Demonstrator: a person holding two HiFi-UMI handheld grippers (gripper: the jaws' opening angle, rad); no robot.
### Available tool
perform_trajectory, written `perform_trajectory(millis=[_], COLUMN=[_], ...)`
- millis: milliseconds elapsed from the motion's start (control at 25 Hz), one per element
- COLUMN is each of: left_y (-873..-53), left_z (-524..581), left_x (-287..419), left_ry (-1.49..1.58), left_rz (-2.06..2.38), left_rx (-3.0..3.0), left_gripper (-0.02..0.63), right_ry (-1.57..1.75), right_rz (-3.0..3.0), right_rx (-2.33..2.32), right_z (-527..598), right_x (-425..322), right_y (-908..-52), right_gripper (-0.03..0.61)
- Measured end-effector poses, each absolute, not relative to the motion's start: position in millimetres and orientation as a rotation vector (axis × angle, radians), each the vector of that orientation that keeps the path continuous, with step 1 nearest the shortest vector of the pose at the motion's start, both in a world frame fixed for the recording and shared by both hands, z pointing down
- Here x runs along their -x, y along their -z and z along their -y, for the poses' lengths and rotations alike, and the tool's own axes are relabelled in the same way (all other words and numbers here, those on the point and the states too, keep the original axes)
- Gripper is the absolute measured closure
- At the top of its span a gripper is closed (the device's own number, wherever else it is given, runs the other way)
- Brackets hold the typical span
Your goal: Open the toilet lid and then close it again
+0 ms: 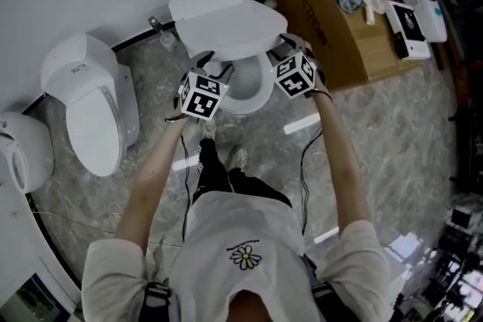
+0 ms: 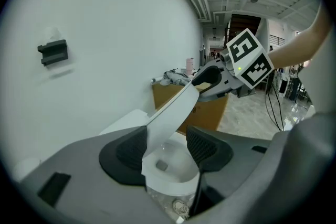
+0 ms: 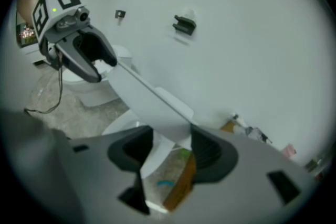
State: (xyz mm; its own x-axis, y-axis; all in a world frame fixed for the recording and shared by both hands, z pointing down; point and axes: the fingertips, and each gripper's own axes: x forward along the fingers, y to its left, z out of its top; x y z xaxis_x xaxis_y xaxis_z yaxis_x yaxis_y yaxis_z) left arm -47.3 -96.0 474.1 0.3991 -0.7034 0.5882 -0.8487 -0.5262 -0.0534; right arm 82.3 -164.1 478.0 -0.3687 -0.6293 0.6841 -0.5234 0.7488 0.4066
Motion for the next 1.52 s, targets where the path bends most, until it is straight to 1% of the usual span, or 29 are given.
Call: perform_trajectory(millis=[480,960,1000,1080,1520], left_y=[-533,-608,-614,-624,-684], left_z=[43,-1,-3,-8,-31], left_x=[24,4,4,2,-8], left_ry=[-0.902,-0.989,-1.005,-1.014,-1.041], left_rz=[1.251,1.103,1.097,1.088,0.971], left_rx=[-2.356,-2.270,-2.258,-2.245,-2.173], left_gripper=[0.368,0.367,0.385,0.388,0.388], right_ry=[0.021,-0.121,-0.143,-0.184,-0.334], right_rz=[2.024,1.942,1.940,1.935,1.906], right_rx=[-0.751,-0.698,-0.699,-0.698,-0.689], right_z=[108,64,61,56,35], right_x=[-107,-128,-129,-131,-141], right_y=[-540,-613,-619,-629,-689], right_gripper=[0.336,0.336,0.336,0.336,0.336])
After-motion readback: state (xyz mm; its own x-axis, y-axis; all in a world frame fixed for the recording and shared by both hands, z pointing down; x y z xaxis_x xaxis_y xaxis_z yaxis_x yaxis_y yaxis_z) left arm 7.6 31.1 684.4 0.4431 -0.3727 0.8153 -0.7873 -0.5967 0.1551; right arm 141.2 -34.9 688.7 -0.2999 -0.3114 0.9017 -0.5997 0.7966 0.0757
